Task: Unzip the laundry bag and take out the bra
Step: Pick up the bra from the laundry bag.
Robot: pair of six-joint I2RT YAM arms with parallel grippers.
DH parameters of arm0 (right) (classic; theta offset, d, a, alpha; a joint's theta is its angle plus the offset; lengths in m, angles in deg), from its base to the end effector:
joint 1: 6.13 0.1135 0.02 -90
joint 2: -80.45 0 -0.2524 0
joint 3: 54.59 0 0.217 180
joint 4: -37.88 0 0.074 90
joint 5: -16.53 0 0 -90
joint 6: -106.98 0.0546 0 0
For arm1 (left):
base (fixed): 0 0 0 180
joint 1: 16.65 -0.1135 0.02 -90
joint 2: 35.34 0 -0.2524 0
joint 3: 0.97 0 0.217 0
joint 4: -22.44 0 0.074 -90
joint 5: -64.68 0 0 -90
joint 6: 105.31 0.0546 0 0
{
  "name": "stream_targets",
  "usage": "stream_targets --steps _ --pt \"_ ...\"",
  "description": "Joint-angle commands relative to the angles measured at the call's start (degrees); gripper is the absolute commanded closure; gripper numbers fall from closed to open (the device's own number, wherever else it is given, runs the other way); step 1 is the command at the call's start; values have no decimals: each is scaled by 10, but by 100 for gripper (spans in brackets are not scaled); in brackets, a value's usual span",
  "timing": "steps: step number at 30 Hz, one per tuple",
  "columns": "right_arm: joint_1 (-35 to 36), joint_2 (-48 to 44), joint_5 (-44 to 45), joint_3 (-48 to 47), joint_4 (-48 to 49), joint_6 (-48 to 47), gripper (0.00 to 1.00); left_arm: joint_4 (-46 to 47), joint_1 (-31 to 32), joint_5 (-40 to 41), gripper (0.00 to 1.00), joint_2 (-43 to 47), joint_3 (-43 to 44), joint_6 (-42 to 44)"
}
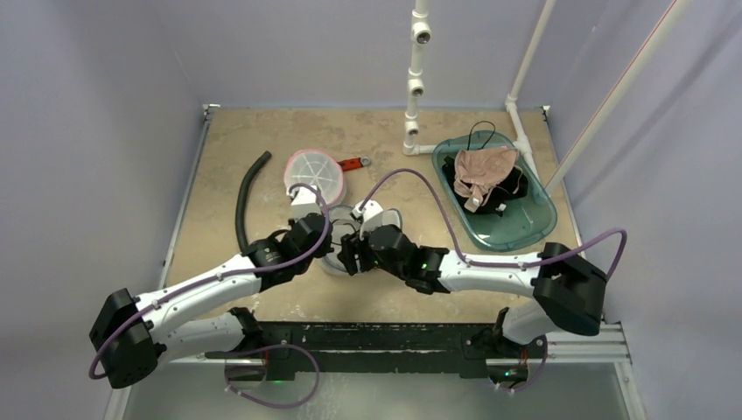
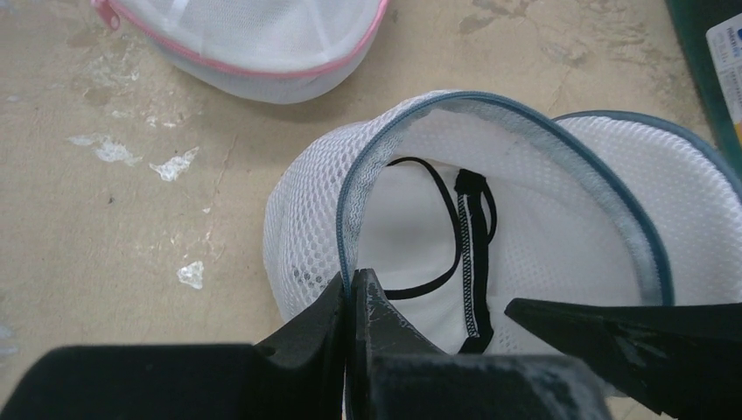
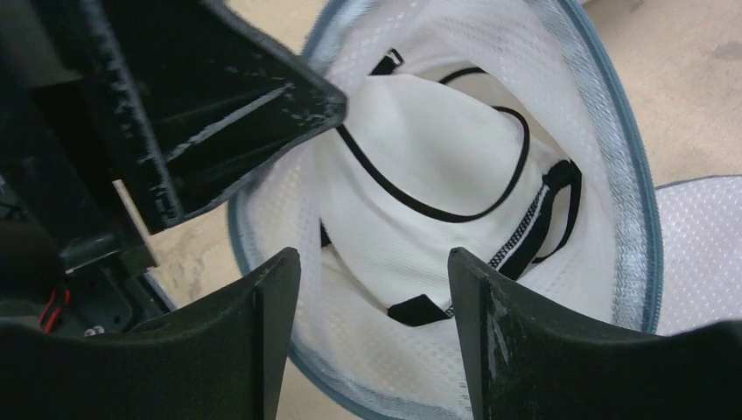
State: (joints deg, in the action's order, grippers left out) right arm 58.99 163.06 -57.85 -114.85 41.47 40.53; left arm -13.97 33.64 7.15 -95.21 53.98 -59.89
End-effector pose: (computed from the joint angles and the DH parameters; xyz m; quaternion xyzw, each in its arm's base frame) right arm 0.1430 0.2733 0.2406 -0.2118 0.7810 0.3242 0.4899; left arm 0.1501 -0.1349 0.2339 -0.0715 0.8795 -0.1191 0.4552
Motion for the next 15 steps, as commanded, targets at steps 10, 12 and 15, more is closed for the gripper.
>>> stream_targets --steps 10,12,15 --pt "-26 -21 31 55 -56 90 29 32 1 -37 100 36 -80 -31" --pt "-27 -35 31 57 -50 90 29 42 1 -48 100 42 -90 -34" --pt "-26 -43 38 43 -49 83 29 53 1 -53 100 45 -101 -42"
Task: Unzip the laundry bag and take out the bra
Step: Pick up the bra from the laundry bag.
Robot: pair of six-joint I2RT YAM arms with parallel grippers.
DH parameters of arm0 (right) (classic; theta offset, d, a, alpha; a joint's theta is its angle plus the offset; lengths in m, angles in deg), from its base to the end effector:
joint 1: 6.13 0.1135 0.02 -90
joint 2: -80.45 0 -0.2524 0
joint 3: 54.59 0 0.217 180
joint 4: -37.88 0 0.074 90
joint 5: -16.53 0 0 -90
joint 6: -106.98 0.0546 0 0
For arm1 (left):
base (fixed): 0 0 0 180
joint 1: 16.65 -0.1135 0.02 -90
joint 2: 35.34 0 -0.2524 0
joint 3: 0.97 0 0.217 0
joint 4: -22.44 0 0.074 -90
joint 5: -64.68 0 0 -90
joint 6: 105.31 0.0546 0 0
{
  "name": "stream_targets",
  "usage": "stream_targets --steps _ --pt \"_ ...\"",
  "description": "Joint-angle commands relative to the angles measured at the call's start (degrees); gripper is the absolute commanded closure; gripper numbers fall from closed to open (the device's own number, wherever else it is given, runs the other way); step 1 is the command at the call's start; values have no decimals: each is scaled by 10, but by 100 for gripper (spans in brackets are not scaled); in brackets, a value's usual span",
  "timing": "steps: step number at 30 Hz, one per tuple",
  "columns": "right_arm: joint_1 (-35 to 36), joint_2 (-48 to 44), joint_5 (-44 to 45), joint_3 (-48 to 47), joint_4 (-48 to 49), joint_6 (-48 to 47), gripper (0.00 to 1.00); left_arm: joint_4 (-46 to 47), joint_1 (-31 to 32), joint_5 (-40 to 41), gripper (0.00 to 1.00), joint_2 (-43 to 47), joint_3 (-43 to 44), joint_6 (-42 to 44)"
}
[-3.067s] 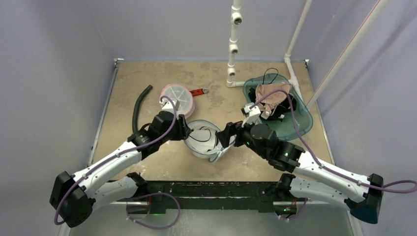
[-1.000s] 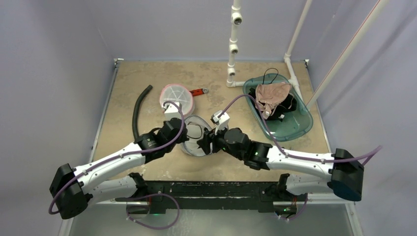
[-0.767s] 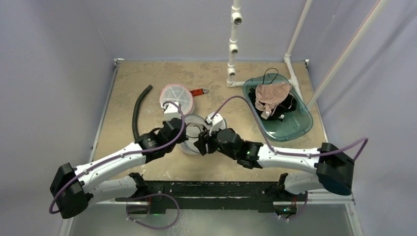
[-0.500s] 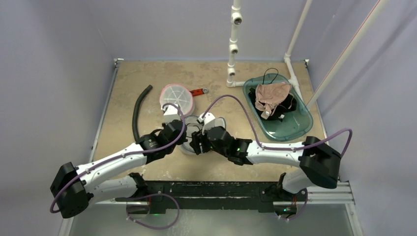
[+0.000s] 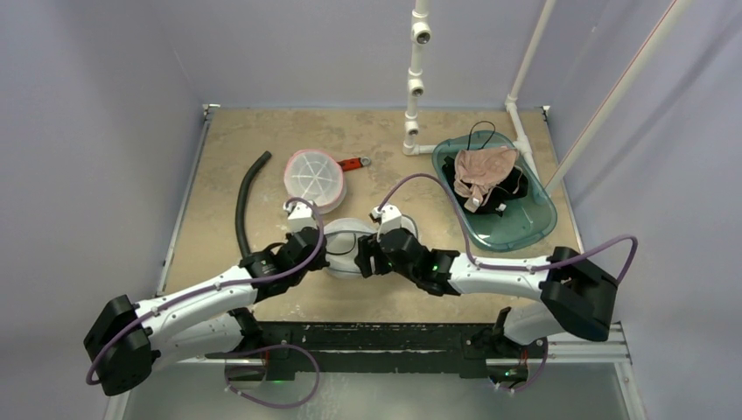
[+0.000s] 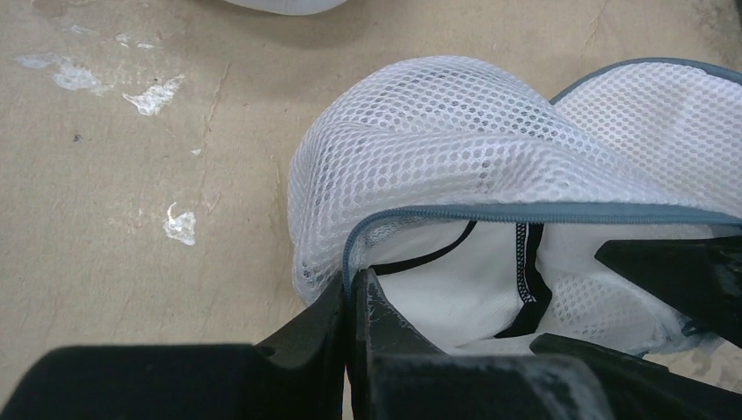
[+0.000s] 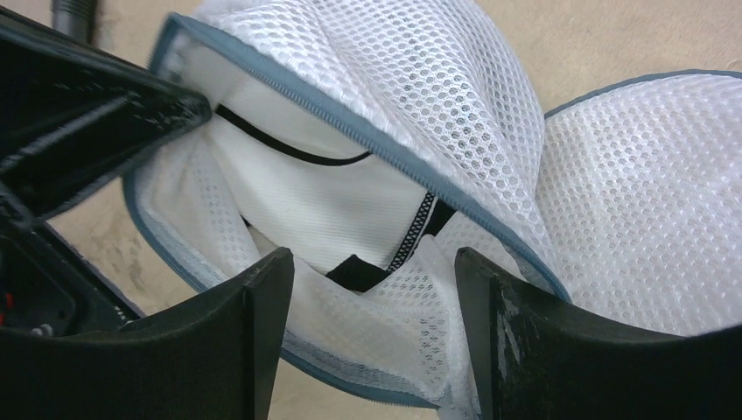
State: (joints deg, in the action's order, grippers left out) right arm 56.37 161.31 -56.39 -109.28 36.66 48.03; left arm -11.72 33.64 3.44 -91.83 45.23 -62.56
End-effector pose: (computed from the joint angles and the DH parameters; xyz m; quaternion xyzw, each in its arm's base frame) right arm 0.1466 0.2469 0.2089 -0.1547 0.8342 0.2875 0.4444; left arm 0.1360 -0.1226 0.1998 -0.0724 0.8954 -0.1311 0.4194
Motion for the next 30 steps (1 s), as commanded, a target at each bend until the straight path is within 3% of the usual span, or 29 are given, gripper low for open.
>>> stream_targets --steps 1,9,16,21,30 --pt "0 -21 29 -22 -1 4 29 31 1 -16 100 10 -14 -16" --pt "-6 64 40 -89 23 -1 27 46 1 -28 100 -12 -9 -20" --pt "-44 99 39 -80 41 38 28 46 1 -28 100 -14 -7 -22" --pt "-55 118 46 -75 40 42 23 45 1 -25 100 -14 -8 -21" --pt "-75 156 -28 -65 63 58 23 61 1 -36 100 -22 -26 -28"
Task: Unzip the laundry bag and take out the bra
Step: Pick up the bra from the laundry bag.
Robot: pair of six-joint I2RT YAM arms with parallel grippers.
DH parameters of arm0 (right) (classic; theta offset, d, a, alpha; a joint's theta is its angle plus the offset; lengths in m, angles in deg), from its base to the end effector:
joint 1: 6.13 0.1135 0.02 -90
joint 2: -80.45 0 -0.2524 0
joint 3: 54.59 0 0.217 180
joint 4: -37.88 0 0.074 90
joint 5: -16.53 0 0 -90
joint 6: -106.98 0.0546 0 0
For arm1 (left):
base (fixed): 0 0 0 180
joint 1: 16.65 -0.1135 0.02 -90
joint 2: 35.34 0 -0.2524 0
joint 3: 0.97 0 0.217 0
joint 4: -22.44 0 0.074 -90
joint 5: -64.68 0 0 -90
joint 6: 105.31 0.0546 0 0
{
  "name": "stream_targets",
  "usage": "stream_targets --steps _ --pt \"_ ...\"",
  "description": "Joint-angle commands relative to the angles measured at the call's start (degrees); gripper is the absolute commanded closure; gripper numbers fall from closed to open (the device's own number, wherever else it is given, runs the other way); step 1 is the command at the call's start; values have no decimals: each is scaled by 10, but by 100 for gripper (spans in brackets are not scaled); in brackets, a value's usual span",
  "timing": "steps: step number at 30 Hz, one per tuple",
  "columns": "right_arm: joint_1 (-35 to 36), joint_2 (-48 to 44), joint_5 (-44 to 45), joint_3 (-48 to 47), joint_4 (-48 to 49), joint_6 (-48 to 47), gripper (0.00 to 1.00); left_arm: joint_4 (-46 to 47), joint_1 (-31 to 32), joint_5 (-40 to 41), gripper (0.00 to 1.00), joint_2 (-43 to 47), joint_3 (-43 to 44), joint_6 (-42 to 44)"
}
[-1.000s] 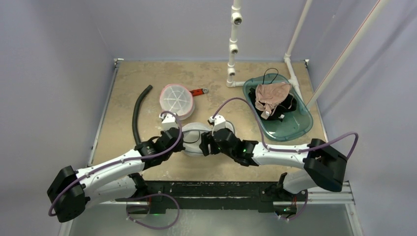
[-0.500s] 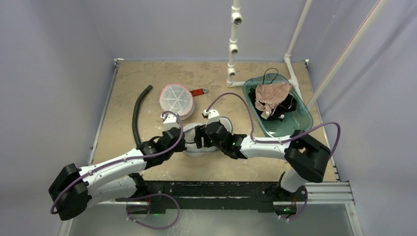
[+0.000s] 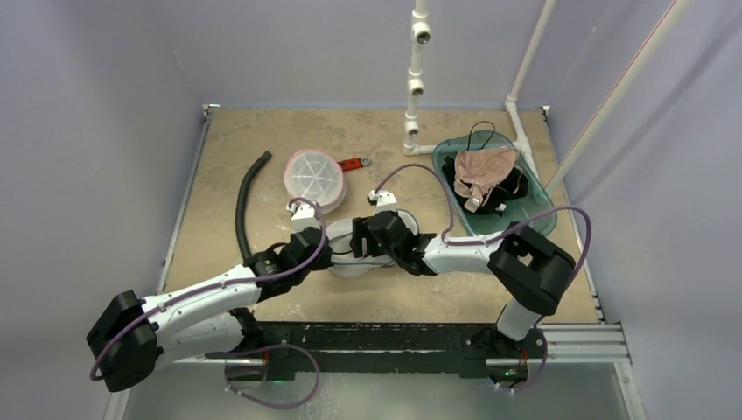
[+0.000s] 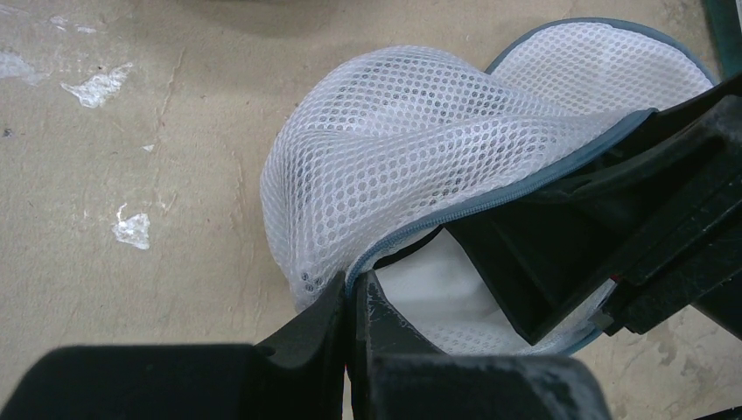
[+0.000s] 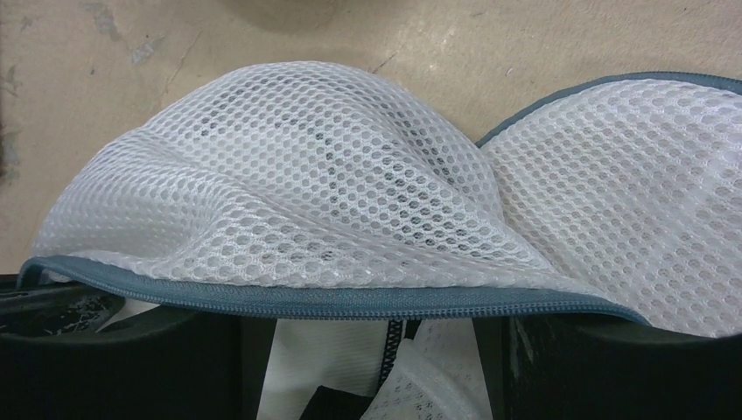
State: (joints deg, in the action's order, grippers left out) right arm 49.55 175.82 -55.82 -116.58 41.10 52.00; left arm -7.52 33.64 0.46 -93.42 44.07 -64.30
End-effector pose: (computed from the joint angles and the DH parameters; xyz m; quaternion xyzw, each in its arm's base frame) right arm 0.2019 0.2663 0.1821 -0.0783 0.8563 0.2572 0.4410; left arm 0.1384 -0.1295 0.1948 -0.0788 0.8949 -0.1637 0.4076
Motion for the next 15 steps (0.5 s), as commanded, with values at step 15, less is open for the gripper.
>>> stream_targets --steps 15 --pt "-7 -2 -87 15 64 23 54 42 2 -22 100 -28 -31 -17"
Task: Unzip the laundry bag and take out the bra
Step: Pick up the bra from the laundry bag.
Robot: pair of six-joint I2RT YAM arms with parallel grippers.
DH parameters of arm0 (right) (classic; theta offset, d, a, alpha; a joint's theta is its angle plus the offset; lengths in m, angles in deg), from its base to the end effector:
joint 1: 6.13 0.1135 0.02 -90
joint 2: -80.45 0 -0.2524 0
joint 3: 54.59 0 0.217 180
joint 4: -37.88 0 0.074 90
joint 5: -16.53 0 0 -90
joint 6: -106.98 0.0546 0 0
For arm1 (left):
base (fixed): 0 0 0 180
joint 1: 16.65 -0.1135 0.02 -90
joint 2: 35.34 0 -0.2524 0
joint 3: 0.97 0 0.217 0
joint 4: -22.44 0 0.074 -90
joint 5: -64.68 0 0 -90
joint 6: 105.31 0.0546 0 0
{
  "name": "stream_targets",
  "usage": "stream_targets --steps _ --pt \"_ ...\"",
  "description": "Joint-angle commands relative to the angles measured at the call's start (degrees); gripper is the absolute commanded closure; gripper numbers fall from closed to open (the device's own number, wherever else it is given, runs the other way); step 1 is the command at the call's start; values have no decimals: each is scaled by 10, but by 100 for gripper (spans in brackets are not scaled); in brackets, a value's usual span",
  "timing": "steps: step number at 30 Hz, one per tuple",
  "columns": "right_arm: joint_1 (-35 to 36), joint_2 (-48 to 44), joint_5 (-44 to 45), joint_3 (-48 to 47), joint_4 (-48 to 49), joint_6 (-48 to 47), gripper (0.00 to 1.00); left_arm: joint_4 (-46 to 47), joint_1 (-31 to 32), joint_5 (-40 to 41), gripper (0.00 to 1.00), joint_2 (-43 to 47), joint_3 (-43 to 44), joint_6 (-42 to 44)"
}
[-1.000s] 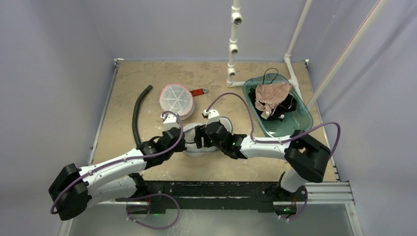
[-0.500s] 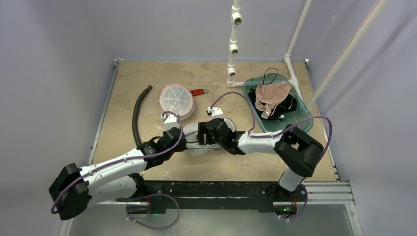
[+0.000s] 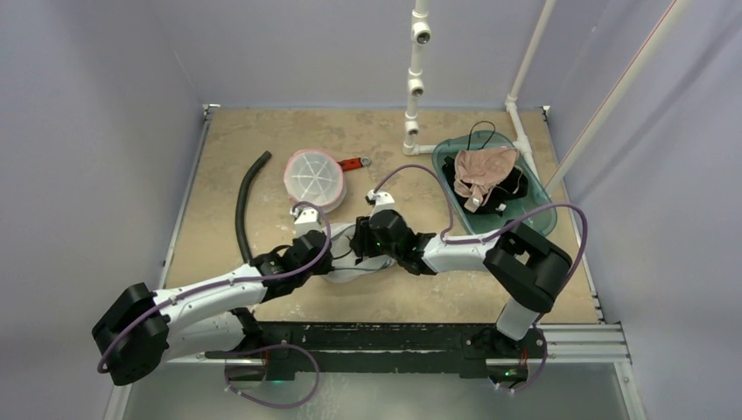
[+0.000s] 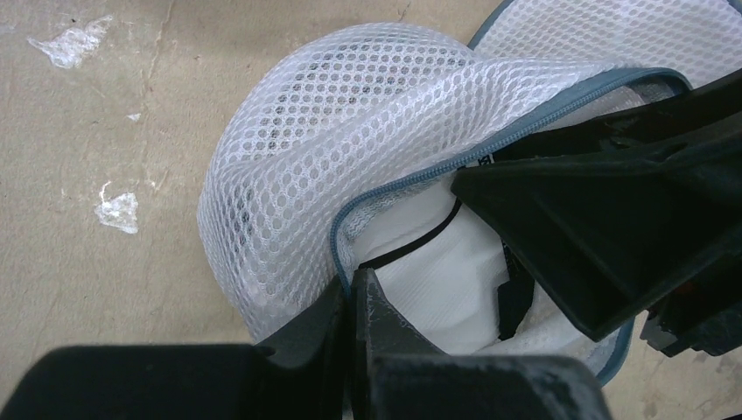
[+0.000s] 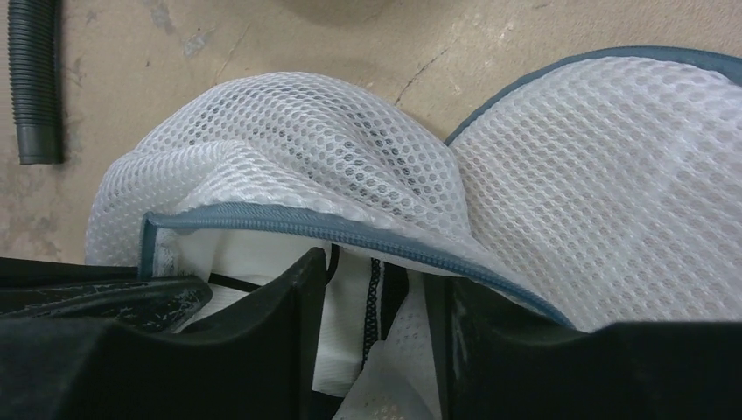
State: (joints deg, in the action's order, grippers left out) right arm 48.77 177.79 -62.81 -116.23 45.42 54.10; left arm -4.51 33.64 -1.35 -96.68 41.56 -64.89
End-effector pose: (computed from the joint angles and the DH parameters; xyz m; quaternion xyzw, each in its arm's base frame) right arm 0.2043 0.2732 0.1770 -0.0848 0.8513 0.3127 0.4127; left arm 0.1390 -0.1326 0.1763 -0.0726 0.9067 -0.1581 0.3843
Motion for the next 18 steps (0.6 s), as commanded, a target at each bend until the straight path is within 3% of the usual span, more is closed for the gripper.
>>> stream_targets --steps 1,4,7,10,13,18 --pt "1 -26 -21 13 19 1 57 10 1 -2 100 8 -6 -11" --pt "2 -38 -43 19 25 -5 57 4 1 2 100 13 -2 -8" --pt "2 -21 -61 -3 2 -10 38 -1 2 5 100 15 1 -8" --pt "2 5 -59 -15 -8 -9 32 -2 1 6 100 12 1 -8" --pt "3 28 -60 -27 -18 -11 39 -4 2 5 100 11 -5 -11" --pt "2 37 -65 -26 -12 -10 64 -6 2 6 100 17 -14 -14"
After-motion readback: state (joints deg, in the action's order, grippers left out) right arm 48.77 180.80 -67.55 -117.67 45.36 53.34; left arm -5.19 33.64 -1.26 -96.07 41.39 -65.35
